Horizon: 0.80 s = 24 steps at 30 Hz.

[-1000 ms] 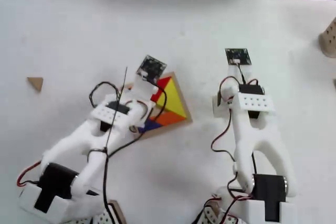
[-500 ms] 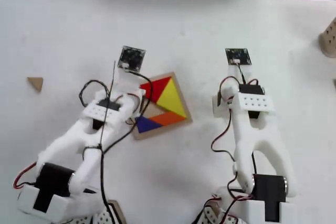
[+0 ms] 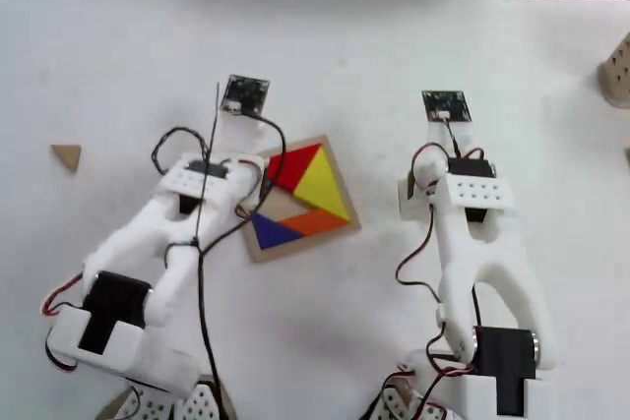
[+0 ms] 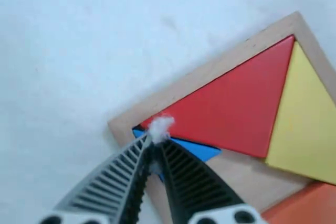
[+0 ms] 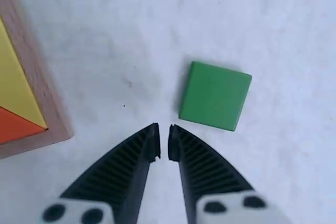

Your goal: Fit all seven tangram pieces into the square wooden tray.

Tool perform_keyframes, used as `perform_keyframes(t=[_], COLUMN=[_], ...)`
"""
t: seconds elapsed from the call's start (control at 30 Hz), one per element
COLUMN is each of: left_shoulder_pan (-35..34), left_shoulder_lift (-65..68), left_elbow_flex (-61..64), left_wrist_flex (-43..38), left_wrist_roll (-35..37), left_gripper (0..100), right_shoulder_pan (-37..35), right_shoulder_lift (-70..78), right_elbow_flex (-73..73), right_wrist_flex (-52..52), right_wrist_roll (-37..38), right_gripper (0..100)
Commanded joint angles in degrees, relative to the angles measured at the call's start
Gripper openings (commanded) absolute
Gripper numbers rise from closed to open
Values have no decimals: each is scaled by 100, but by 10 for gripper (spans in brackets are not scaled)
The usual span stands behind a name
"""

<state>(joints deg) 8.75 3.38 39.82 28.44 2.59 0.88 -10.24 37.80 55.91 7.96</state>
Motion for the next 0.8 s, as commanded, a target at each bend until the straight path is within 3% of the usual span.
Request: perform_keyframes(t=[0.0,0.33,0.67,0.77], left_shoulder_pan=[66,980,558,426], left_shoulder_lift=[-198,-989,-1771,-2088], left_elbow_flex=[-53,853,923,1064], left_wrist_flex=[35,26,18,62], left_wrist_roll=[9,0,0,70], left_gripper=[21,21,25,89], right_shoulder_pan=[-40,-40,-48,-48], right_shoulder_lift=[-233,-233,-233,-233], right_elbow_flex=[-18,-18,-18,-18], right_wrist_flex=[-92,-92,-101,-101], right_wrist_roll=[88,88,123,123], right_gripper=[38,38,38,38])
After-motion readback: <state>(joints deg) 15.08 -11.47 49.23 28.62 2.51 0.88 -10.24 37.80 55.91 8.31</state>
